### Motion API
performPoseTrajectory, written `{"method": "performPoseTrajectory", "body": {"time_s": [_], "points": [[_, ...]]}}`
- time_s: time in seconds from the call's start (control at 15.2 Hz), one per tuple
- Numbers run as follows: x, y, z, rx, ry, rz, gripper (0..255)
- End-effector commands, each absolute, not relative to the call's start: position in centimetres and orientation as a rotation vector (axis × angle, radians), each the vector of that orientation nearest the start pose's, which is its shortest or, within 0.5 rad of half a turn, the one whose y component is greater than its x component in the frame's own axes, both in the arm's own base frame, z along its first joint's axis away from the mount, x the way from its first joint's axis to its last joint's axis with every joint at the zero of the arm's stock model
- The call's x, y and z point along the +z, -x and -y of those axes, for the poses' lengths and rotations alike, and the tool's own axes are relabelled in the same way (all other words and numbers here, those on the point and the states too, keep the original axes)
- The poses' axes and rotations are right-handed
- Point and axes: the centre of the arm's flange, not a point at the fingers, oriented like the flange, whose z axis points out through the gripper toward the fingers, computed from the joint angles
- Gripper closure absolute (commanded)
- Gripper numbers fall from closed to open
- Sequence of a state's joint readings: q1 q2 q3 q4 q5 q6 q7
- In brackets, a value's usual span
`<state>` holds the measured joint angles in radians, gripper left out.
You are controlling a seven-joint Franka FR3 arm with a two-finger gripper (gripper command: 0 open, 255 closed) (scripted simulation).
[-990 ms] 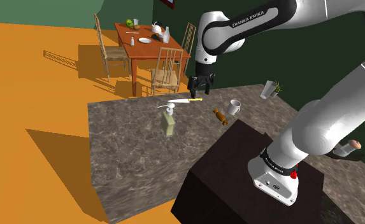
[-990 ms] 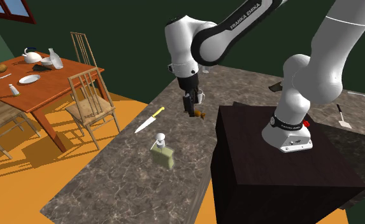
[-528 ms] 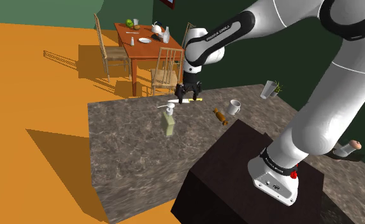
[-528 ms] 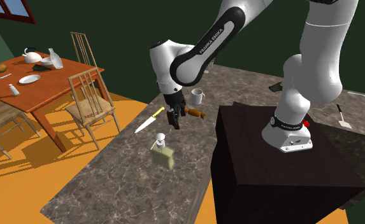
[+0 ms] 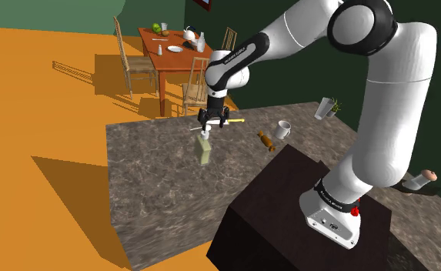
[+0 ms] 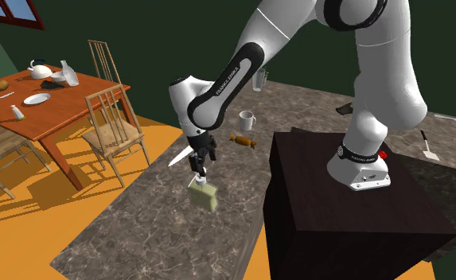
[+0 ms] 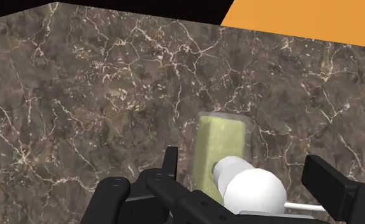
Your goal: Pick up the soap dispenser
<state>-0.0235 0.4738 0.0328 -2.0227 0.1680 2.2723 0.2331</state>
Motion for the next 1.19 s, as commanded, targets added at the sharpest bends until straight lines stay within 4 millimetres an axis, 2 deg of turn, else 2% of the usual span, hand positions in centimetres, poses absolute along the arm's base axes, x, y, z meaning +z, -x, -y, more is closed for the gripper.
{"method": "performPoseTrajectory", "body": {"time_s": [0.0,0.33,0.79,0.92,0.99,1.12], "points": [[17.1,-59.3,-0.6,0.364,2.959,-0.551,0],[12.0,-63.2,-0.1,0.371,2.927,-0.616,0],[8.3,-63.2,-0.1,0.371,2.927,-0.616,0],[8.0,-63.2,-0.1,0.371,2.927,-0.616,0],[8.1,-63.3,0.0,0.371,2.927,-0.616,255],[8.1,-63.3,0.0,0.371,2.927,-0.616,255]]}}
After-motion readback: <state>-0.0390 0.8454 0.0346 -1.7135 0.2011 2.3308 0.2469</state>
